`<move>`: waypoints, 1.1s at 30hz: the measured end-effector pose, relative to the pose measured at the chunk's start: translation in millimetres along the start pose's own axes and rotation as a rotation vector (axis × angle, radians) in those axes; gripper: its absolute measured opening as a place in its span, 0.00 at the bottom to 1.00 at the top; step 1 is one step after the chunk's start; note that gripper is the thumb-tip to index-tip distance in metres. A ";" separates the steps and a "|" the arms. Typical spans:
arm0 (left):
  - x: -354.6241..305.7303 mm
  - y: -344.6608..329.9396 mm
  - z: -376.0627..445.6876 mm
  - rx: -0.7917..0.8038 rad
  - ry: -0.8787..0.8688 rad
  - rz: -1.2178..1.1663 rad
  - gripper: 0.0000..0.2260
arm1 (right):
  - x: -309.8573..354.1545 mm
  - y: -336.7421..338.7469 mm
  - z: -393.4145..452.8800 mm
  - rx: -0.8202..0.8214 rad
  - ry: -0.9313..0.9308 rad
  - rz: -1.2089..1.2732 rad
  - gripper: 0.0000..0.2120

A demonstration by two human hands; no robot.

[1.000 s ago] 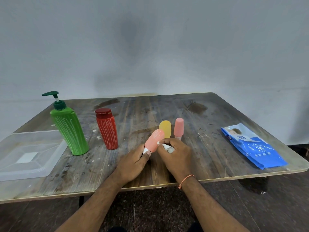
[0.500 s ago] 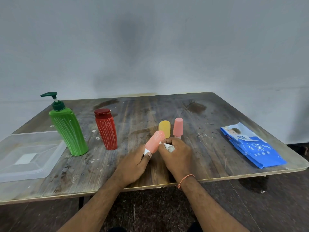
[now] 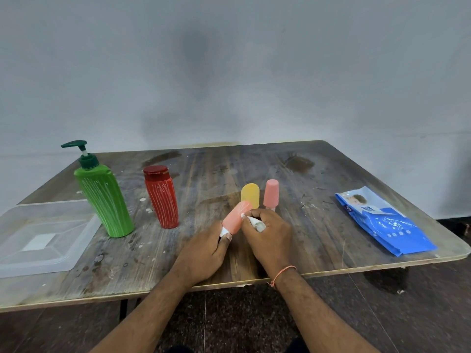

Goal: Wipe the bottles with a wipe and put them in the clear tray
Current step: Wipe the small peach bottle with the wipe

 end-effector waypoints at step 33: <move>-5.0 -5.1 -2.2 -0.060 -0.065 0.151 0.16 | -3.3 -1.3 0.1 -0.029 0.006 -0.013 0.04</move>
Point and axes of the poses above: each hand's wrist, its own z-axis towards the middle knuckle, its own y-axis out of the back of the hand, x = y × z, the point moved 5 cm from there along z, towards the middle knuckle, and after that the axes turned 7 degrees about -z, right-handed, at the moved point
